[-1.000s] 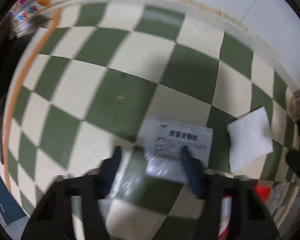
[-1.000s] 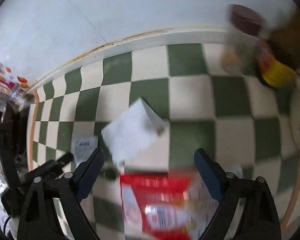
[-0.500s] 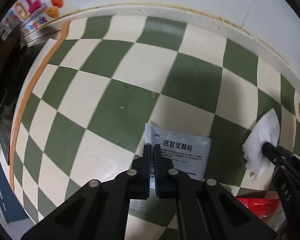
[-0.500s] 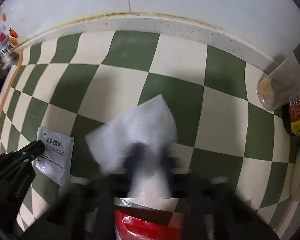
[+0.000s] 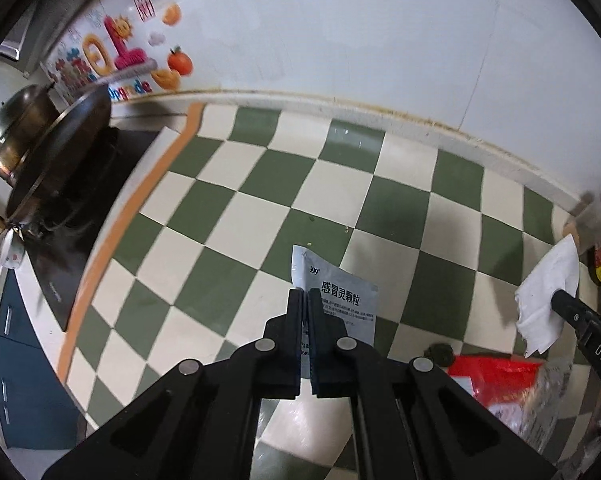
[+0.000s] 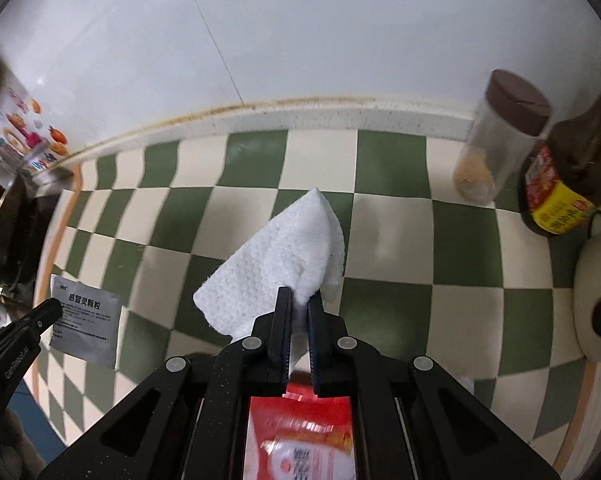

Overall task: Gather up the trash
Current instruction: 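Grasp the white printed sachet with the left tool while the right tool grasps the white tissue, then carry the sachet and tissue down to the bin and open both tools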

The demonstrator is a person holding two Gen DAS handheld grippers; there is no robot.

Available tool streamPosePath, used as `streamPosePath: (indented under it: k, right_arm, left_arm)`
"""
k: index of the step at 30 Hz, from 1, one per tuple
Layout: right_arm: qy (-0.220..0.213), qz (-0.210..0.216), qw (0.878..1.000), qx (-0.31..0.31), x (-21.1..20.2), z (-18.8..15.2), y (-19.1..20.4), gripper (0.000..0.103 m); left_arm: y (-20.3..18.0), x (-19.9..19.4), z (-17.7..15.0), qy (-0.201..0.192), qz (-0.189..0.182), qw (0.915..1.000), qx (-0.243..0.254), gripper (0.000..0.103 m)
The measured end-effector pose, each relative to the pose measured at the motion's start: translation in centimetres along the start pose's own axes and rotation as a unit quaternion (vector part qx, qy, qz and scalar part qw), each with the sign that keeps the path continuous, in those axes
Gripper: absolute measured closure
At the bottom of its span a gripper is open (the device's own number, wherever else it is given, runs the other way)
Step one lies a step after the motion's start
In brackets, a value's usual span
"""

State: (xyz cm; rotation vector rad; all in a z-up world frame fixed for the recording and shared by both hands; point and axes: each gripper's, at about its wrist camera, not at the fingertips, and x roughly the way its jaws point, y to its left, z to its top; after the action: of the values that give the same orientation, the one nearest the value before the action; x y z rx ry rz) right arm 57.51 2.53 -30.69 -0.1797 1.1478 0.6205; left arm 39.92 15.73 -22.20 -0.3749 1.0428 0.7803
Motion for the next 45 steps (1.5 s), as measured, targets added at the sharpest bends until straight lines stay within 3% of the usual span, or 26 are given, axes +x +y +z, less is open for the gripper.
streamPosePath:
  k: [5, 12, 19, 25, 34, 40, 45]
  right_arm:
    - [-0.03, 0.003, 1.0, -0.001, -5.1, -0.6, 1.1, 0.095]
    - [-0.065, -0.003, 0.998, 0.0, -13.6, -7.3, 4.1, 0.095]
    - [-0.096, -0.042, 0.994, 0.03, -21.2, -18.1, 8.0, 0.095]
    - [-0.092, -0.067, 0.99, 0.08, -24.8, -29.0, 10.7, 0.095]
    - [-0.01, -0.08, 0.989, 0.12, -23.0, -42.1, 11.6, 0.095]
    - [0.058, -0.081, 0.986, 0.134, -16.8, -48.2, 10.2, 0.095]
    - [0.105, -0.082, 0.981, 0.144, -8.8, -53.4, 7.8, 0.095]
  left_arm:
    - [1.7, -3.4, -1.6, -0.029, -0.007, 0.9995, 0.013, 0.103]
    - [5.0, -8.8, -6.4, -0.063, -0.047, 0.9961, 0.04, 0.103]
    - [9.7, -13.1, -13.4, -0.087, -0.099, 0.9865, 0.097, 0.103]
    - [12.9, -13.9, -20.0, -0.056, -0.136, 0.9798, 0.135, 0.103]
    - [14.2, -9.6, -29.9, 0.045, -0.145, 0.9737, 0.169, 0.103]
    - [12.9, -2.4, -36.9, 0.127, -0.138, 0.9641, 0.188, 0.103]
    - [10.6, 6.2, -43.2, 0.182, -0.123, 0.9536, 0.205, 0.103]
